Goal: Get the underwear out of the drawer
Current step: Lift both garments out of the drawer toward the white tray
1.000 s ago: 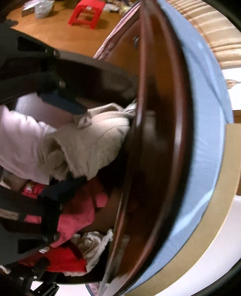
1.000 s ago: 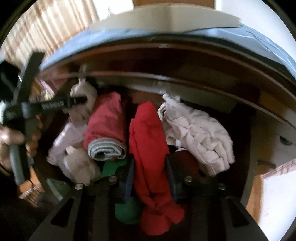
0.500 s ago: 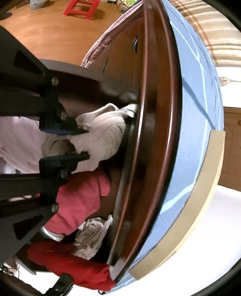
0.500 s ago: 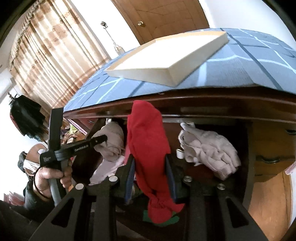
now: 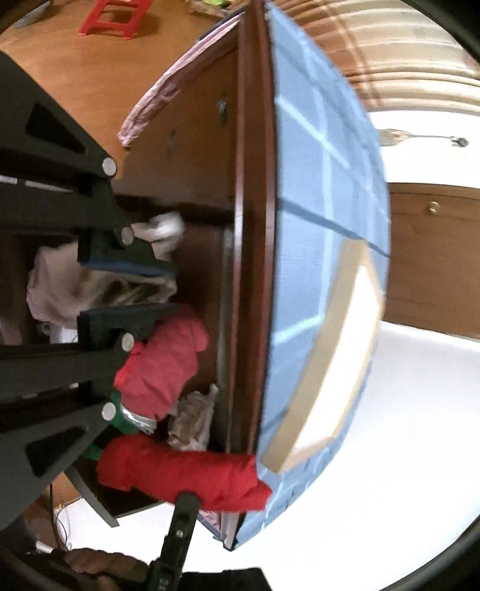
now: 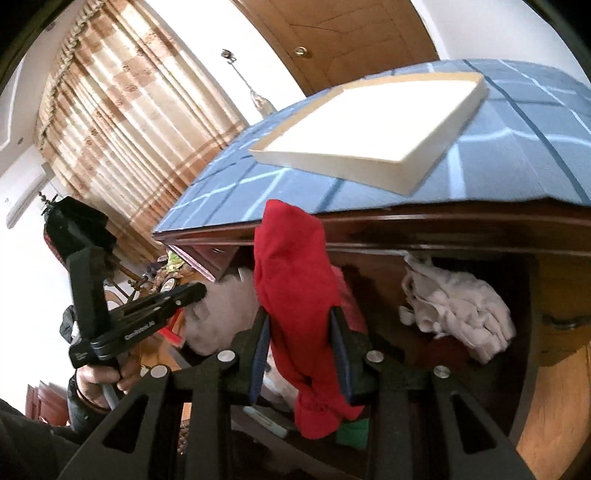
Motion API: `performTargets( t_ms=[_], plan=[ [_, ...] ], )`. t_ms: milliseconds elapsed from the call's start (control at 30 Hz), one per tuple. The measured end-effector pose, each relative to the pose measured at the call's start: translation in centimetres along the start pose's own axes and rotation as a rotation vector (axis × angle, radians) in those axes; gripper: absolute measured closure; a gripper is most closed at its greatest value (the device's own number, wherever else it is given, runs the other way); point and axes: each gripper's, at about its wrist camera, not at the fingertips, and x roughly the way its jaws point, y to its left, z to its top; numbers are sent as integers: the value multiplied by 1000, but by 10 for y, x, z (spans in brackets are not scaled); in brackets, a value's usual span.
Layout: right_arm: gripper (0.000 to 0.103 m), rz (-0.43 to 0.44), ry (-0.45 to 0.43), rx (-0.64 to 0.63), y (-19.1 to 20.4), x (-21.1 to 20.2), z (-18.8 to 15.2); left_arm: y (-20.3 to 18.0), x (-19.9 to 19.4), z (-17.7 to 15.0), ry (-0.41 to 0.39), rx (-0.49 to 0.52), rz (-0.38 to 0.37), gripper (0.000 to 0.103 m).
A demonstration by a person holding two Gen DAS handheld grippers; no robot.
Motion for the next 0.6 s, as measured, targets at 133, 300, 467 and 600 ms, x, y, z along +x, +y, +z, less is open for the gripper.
performTargets(
  t_ms=[133, 300, 467, 600],
  plan=[
    [69, -3, 2, -27, 13, 1, 1, 1, -4, 5, -6, 51, 56, 95],
    [69, 3, 16, -44, 20, 6, -2, 17, 17, -7, 163, 11, 52, 57],
    [69, 4, 27, -22, 15, 13, -5, 13, 33, -8, 236, 0, 20, 30],
    [69, 7, 28, -8, 10, 15, -7, -1, 58, -17, 323, 19, 31, 30]
  ],
)
